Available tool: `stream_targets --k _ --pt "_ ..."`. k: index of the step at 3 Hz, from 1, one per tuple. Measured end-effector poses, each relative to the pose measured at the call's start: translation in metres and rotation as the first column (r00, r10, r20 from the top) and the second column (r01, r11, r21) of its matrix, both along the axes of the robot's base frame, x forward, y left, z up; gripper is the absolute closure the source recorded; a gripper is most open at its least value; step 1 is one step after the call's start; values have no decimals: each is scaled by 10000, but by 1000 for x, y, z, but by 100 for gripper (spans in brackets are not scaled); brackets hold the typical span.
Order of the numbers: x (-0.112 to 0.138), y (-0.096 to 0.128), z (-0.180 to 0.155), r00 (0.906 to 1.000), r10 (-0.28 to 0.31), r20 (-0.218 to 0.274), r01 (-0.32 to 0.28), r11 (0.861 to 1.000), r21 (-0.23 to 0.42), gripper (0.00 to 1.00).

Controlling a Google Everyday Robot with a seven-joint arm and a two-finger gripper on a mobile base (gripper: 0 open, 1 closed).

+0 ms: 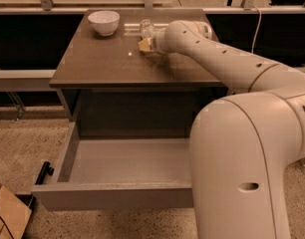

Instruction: Place water bottle into top drawer

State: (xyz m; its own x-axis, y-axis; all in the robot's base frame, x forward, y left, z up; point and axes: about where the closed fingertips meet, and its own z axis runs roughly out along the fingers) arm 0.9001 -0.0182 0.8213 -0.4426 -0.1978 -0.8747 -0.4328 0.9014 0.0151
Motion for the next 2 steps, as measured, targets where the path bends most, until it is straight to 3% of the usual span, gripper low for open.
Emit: stream_targets --k 1,2 --pt "-10 -9 13 9990 454 -19 -453 9987 247 100" --pt "-51 -45 75 9836 1798 145 -1804 9801 825 100"
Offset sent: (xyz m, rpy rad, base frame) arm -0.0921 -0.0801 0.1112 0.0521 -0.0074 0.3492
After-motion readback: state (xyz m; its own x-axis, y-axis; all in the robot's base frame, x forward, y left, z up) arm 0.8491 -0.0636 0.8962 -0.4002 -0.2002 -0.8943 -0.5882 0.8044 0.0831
